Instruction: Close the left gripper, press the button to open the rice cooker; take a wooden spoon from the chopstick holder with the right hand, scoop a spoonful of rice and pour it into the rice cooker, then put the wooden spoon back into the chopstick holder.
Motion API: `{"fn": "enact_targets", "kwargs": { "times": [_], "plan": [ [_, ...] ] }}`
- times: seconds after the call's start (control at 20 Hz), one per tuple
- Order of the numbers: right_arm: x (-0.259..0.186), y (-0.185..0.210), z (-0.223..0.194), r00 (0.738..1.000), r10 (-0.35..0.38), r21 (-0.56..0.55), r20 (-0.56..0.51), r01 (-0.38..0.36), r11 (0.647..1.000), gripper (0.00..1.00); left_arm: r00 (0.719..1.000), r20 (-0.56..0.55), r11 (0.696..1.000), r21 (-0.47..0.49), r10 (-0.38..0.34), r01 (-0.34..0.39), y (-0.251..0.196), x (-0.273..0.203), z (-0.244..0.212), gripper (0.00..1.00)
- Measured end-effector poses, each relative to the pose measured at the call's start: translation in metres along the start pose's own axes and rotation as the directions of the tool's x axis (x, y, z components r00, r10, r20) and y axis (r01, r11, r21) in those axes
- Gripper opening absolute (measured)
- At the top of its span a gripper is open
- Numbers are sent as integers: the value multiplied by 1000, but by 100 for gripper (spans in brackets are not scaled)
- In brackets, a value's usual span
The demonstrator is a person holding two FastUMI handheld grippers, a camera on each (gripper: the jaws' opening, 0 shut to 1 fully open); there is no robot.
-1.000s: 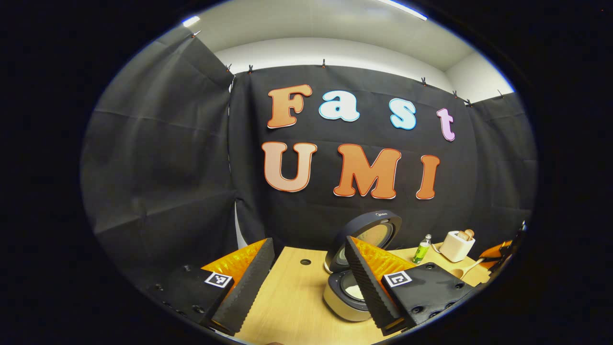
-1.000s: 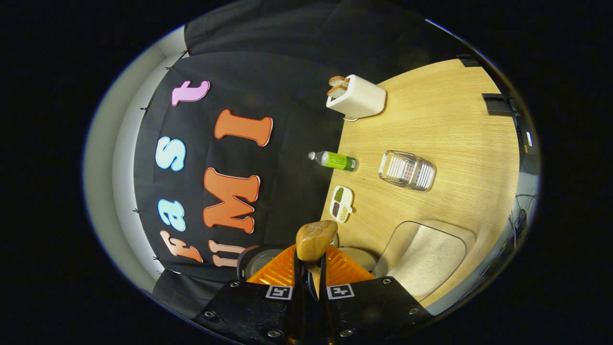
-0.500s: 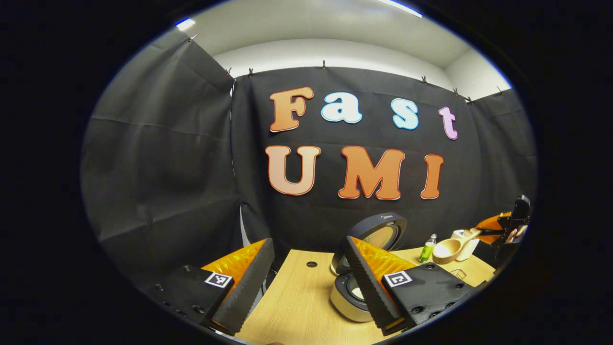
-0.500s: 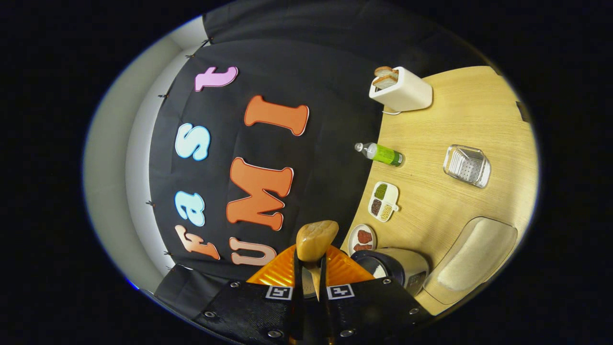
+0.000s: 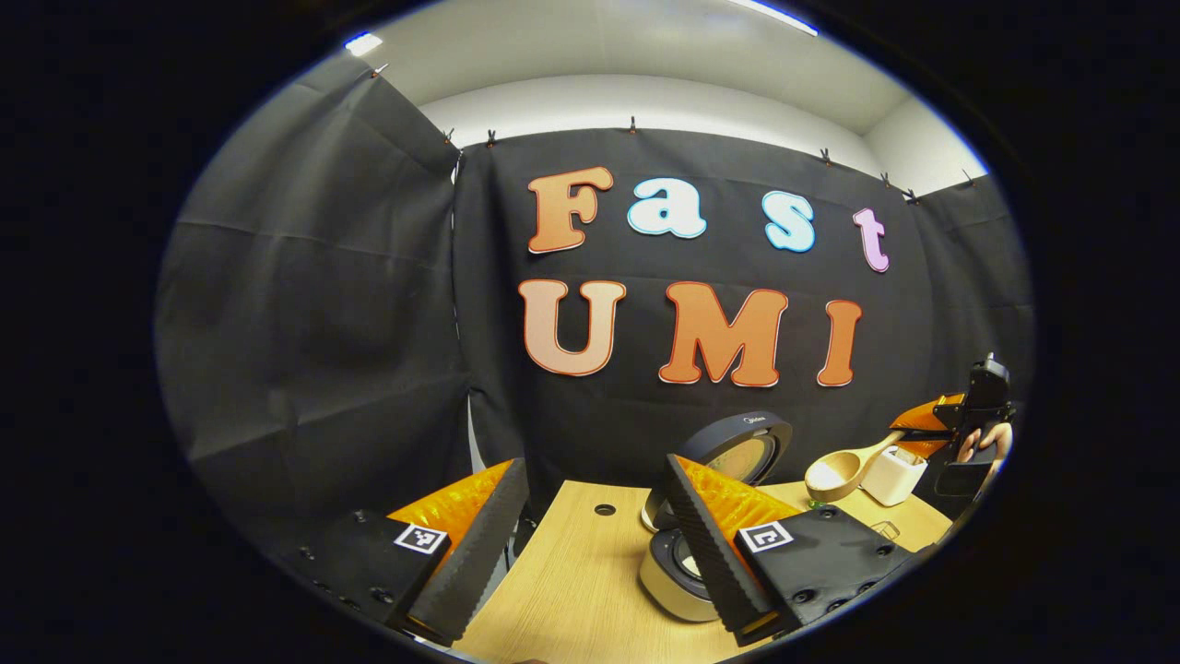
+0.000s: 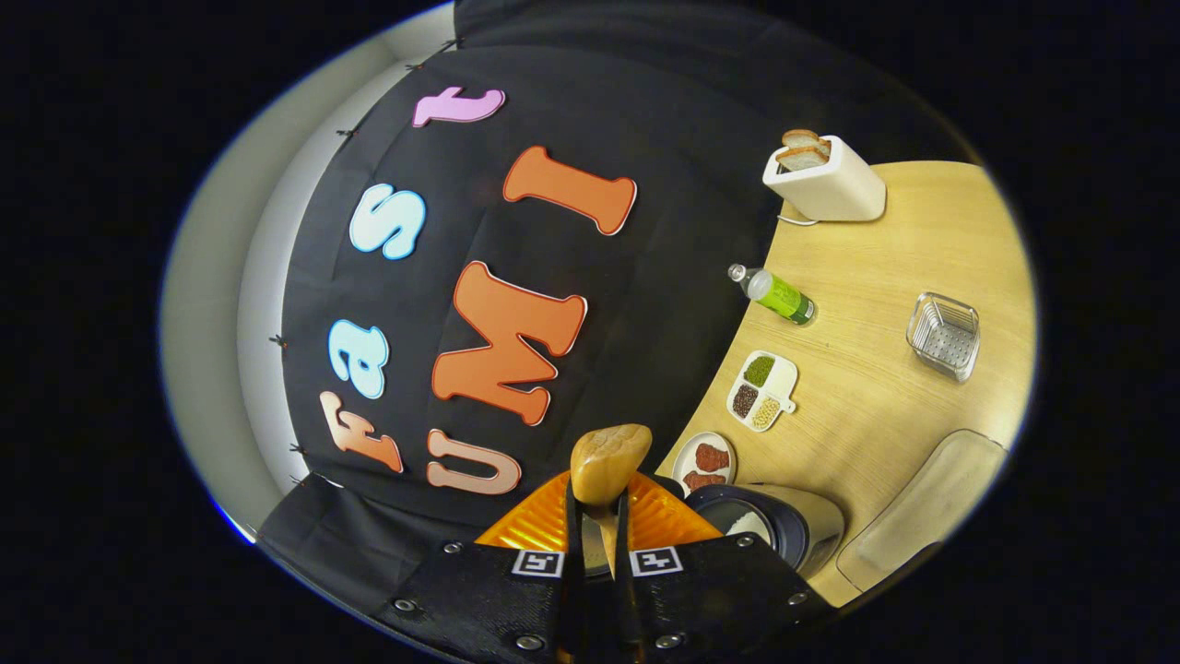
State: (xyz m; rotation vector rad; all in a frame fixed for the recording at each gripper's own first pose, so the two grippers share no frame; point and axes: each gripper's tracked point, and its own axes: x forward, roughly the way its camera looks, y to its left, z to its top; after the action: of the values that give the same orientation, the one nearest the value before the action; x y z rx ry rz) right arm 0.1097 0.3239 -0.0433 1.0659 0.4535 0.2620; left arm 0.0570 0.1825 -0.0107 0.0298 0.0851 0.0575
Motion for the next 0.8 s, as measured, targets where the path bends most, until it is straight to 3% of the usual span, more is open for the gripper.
{"fn": "enact_targets", "kwargs": {
  "times": [0.45,0.8],
  "plan": [
    [12,11,7,997,-11,-213,72,26,977,12,1000,-19,1000,6,15,-15,3,2,-6,97],
    [17,22,1,997,8,-281,73,13,960,11,1000,-22,1000,10,18,-18,3,3,-7,97]
  ]
}}
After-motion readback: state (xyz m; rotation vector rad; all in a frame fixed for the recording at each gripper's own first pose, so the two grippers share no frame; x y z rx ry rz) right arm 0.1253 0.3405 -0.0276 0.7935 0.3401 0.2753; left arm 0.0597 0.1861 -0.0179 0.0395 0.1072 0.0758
